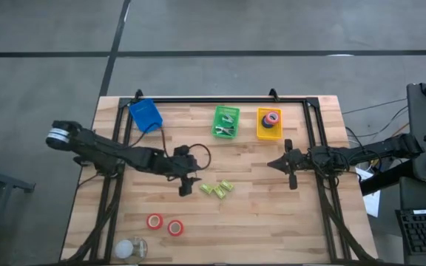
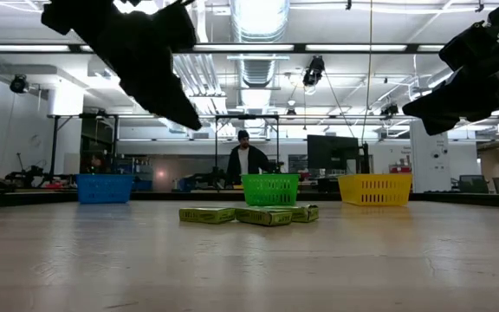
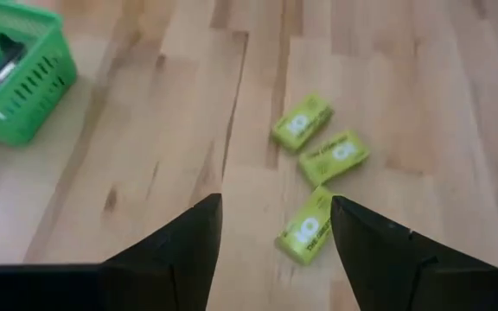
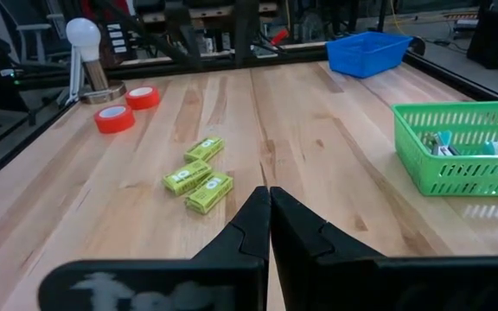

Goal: Pick and place Stapler, Stapler remover, tape
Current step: Put the left green stapler pin box into the blue basket

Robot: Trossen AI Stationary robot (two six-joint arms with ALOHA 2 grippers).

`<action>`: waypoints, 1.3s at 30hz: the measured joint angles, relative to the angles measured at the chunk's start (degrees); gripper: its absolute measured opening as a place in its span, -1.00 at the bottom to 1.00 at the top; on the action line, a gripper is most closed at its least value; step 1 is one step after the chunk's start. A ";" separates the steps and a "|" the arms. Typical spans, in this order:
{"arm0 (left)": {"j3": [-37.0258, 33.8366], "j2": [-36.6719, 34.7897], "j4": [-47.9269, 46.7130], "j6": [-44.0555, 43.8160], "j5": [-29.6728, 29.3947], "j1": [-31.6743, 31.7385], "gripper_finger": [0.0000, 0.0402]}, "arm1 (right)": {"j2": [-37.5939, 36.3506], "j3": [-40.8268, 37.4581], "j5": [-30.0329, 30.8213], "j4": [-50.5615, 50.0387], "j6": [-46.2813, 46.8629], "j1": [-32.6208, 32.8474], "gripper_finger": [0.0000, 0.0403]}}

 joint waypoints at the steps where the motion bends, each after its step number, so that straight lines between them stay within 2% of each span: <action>1: 0.15 0.69 -0.05 0.55 0.02 -0.12 0.10 | 0.00 0.00 0.00 0.00 0.00 0.02 -0.96; 9: -0.14 3.40 -0.36 0.42 0.00 -0.80 0.09 | 0.00 0.00 0.00 0.00 0.00 0.02 -0.96; 19: -0.08 2.52 -0.25 1.12 -0.68 -1.00 0.10 | 0.00 0.00 0.00 0.00 0.00 0.02 -0.96; 30: 2.23 -3.04 -1.47 6.04 -4.24 -0.25 0.09 | 0.02 0.02 0.00 -0.02 0.00 0.02 -0.96; 39: 2.00 -8.26 -7.63 3.10 -4.85 -0.85 0.10 | 0.02 0.02 0.00 0.00 0.00 0.00 -0.96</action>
